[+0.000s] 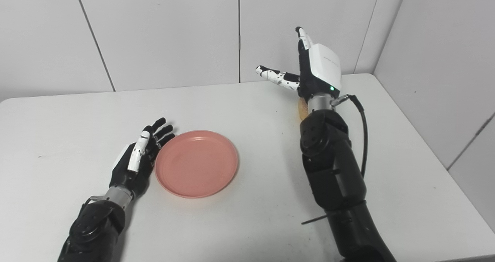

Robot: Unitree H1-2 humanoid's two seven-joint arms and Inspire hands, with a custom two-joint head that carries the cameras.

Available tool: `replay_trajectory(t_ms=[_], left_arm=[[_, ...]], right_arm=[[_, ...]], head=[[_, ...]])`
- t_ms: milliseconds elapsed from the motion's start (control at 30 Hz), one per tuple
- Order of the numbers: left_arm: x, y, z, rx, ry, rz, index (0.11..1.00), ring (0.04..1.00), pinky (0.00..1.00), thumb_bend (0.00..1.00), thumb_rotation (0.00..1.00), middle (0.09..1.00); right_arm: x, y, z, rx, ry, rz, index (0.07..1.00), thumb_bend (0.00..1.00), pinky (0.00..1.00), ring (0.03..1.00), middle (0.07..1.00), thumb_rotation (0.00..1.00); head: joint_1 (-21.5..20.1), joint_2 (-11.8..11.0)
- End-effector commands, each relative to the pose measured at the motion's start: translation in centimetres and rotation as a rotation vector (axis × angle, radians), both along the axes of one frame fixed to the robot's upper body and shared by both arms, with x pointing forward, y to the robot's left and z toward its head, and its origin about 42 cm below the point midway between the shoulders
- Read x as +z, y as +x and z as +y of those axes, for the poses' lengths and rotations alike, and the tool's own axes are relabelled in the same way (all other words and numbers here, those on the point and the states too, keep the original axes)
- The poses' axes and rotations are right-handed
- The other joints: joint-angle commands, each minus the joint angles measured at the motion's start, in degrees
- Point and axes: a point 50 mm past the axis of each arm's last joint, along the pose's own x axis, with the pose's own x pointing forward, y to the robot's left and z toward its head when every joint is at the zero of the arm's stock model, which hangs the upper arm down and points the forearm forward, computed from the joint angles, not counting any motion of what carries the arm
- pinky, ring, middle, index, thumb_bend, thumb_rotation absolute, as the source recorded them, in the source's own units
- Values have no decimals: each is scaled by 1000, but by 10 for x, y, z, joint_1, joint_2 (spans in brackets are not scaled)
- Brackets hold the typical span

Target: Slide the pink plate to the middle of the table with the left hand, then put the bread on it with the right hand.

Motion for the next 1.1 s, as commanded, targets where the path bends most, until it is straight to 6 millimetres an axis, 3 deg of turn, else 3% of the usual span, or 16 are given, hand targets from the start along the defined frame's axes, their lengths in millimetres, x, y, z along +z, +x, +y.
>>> replay_trajectory(t_ms=[0, 367, 700, 1067], left_arm=[[-11, -4, 0, -28, 16, 53, 905, 900, 898, 353, 1000, 911], [-9, -4, 2, -31, 22, 53, 904, 901, 895, 348, 1000, 912], [-8, -4, 1, -20, 17, 66, 892, 891, 885, 353, 1000, 901], [-6, -5, 1, -31, 26, 52, 903, 899, 892, 352, 1000, 909]], right_arm=[[29, 8, -1, -18, -22, -68, 969, 871, 768, 917, 958, 678], [15, 24, -20, -110, -51, 53, 1000, 883, 950, 994, 996, 701], [4, 34, -34, -166, -112, 125, 1000, 886, 989, 1000, 1000, 709], [-10, 45, -41, -188, -134, 207, 1000, 923, 955, 996, 1000, 733]], head=[[-5, 0], [-12, 5], [-11, 9], [-10, 14]])
